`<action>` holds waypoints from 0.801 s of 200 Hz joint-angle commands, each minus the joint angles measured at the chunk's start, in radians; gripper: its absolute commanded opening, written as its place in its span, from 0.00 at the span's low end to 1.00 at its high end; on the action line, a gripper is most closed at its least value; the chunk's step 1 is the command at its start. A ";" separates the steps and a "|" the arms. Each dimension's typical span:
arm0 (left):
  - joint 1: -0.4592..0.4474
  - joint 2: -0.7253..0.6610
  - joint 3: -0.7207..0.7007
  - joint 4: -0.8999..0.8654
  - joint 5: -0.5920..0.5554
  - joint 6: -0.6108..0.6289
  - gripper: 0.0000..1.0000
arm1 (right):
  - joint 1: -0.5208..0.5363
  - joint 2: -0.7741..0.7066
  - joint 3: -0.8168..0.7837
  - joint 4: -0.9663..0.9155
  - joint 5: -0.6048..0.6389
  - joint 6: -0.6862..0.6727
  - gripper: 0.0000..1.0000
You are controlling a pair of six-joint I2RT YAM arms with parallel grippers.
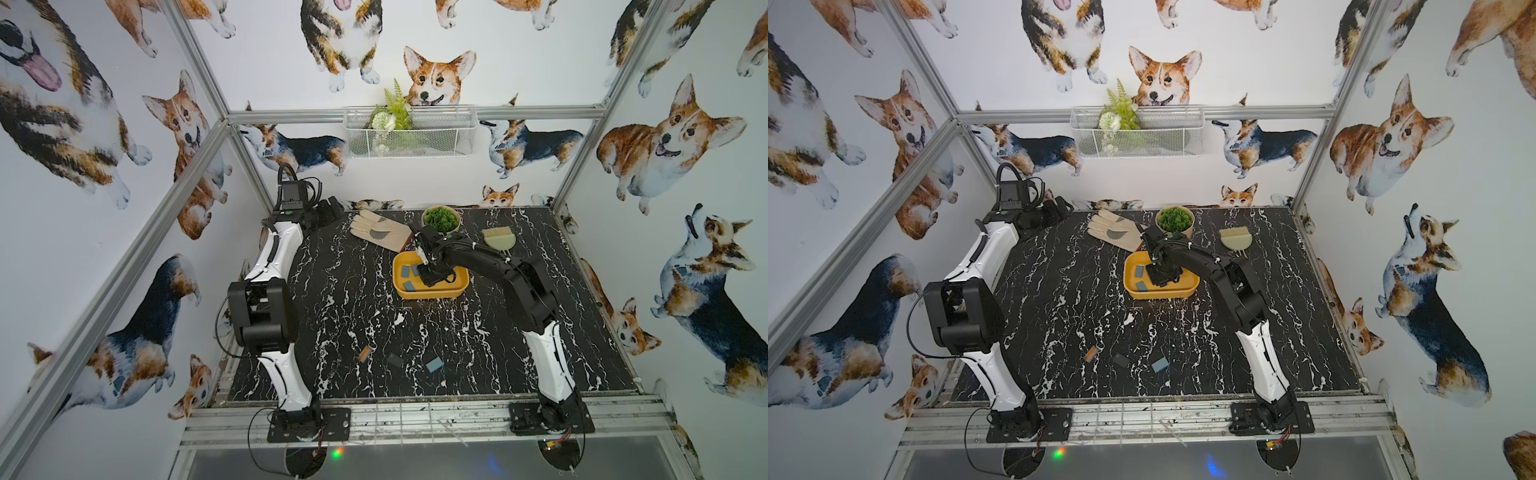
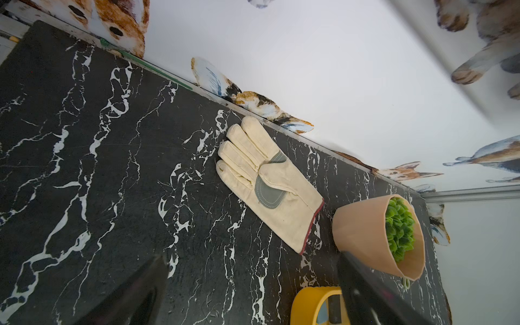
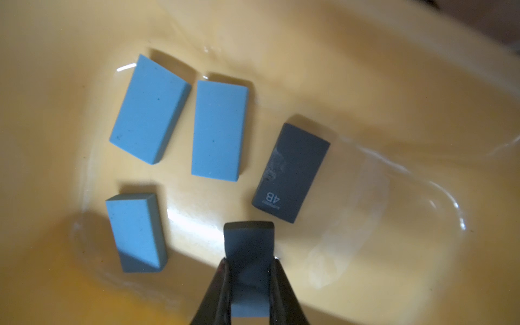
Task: Put the eraser in the storage box
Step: Place the eraser in the storage box.
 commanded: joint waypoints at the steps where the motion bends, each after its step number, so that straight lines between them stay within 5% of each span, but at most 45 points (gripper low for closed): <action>1: 0.000 -0.009 -0.002 -0.009 -0.007 0.011 0.96 | 0.000 0.017 0.014 -0.029 0.013 -0.004 0.22; 63: 0.007 -0.014 -0.004 -0.020 -0.018 0.027 0.96 | -0.001 0.059 0.053 -0.049 0.002 -0.005 0.24; 160: 0.015 -0.007 -0.004 -0.025 -0.015 0.030 0.96 | 0.000 0.031 0.072 -0.048 -0.002 -0.004 0.48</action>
